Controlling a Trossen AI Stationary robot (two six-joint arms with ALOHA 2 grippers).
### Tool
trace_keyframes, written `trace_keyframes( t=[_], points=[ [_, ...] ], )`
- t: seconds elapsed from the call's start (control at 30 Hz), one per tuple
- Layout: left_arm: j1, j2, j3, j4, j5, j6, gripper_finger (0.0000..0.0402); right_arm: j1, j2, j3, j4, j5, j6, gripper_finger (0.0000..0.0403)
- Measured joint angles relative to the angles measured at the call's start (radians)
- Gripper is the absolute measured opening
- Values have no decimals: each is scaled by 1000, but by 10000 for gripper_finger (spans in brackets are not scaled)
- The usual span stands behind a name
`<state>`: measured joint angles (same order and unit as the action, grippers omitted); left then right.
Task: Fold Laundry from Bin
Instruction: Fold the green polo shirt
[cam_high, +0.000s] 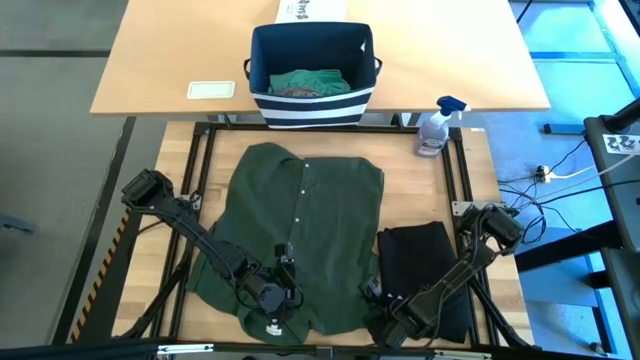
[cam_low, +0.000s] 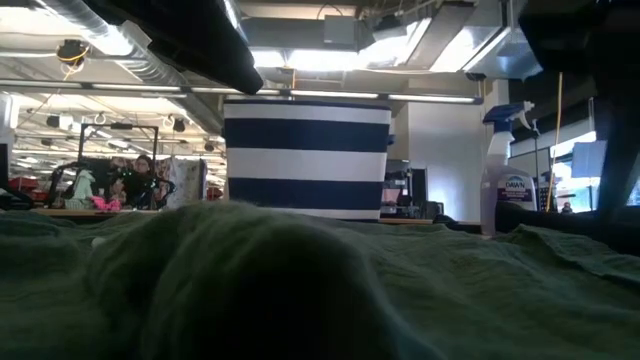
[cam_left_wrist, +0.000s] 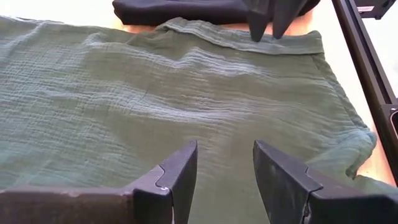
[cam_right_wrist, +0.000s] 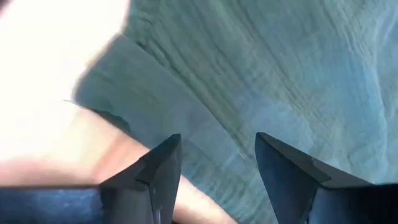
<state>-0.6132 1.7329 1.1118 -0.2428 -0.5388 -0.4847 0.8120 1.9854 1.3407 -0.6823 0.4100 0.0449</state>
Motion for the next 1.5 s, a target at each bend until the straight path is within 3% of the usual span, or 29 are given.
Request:
trace_keyframes(
  t=[0.43,0.77,0.97,1.3,1.5],
  points=[
    [0,0,0,0,0,-2,151,40,0,-8,-27,-40,2,205],
    [0,0,0,0,0,-2,151,16,20,-8,27,-7,-3,201],
    [0,0,0,-1,1,-2,151,11,81,-3,60,-38,-53,150],
    [3,0,0,2,5,-2,151,10,49,51,-28,-27,-51,17],
    [4,0,0,5,5,-2,151,9,35,121,-126,93,-51,5]
  ],
)
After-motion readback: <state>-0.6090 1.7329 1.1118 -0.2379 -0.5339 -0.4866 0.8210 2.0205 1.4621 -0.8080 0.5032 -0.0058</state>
